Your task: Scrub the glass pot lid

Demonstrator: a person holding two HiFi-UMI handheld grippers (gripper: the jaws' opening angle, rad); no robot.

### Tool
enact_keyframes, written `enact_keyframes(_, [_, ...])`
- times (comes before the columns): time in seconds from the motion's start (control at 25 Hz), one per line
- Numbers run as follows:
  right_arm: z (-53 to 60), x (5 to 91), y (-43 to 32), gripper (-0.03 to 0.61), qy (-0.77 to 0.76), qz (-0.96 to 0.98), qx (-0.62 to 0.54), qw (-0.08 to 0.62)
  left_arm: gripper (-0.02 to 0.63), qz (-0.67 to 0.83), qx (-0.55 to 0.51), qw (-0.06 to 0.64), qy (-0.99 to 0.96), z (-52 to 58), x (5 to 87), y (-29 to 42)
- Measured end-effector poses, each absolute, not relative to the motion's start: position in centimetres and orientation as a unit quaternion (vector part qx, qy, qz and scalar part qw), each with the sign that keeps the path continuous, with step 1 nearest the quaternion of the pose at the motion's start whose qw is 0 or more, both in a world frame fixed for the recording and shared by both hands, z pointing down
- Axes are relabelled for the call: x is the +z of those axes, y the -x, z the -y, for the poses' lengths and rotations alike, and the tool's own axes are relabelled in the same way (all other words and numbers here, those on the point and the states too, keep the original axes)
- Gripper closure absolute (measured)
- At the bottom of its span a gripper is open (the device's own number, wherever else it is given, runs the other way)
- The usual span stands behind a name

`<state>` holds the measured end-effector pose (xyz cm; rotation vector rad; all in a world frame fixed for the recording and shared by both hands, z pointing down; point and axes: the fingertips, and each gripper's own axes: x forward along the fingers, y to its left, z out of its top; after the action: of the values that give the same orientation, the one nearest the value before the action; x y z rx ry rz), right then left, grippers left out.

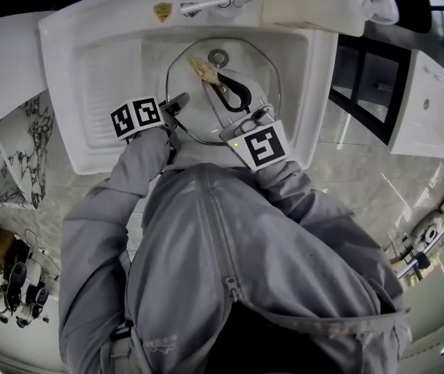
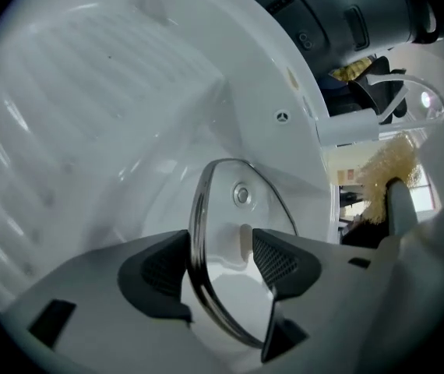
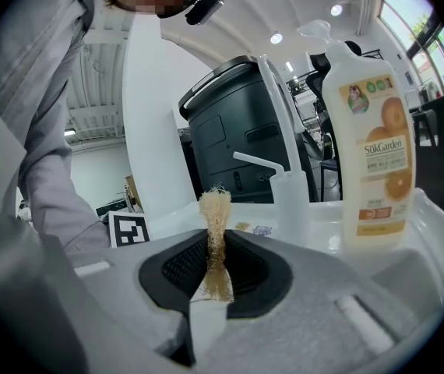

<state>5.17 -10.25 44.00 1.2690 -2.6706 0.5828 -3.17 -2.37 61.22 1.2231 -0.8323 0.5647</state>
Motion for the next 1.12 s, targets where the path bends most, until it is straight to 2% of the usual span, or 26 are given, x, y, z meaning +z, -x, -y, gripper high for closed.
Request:
enact_keyframes(0.2, [10.4, 44.0, -5.4, 0.532, -0.421, 0.885, 0.189, 0.068, 0.381, 0.269, 0.343, 0.677, -0.593, 0.4, 62.6, 1.3])
enact_keyframes(0.6, [9.7, 47.2, -5.0, 0.532, -0.391, 0.887, 0.205, 0.139, 0.553, 0.241, 0.236, 0.745, -0.576, 1.3, 61.7, 0.6])
enact_keyframes(0.72, [9.3, 48.9, -4.3, 0.532, -0.364, 0.89, 0.191, 0.195, 0.571, 0.241, 0.199, 0.746, -0.588, 1.8, 60.7, 0.5])
enact_keyframes(0.92, [8.3, 52.6, -3.5, 0.532, -0.3, 0.884, 0.105, 0.342, 0.577, 0.251, 0.171, 0.737, -0.604, 2.3, 59.9, 0.6])
enact_keyframes(1.12, [8.9, 53.5, -3.6, 0.532, -0.278, 0.874, 0.059, 0.394, 0.566, 0.254, 0.122, 0.745, -0.604, 2.8, 58.6, 0.6])
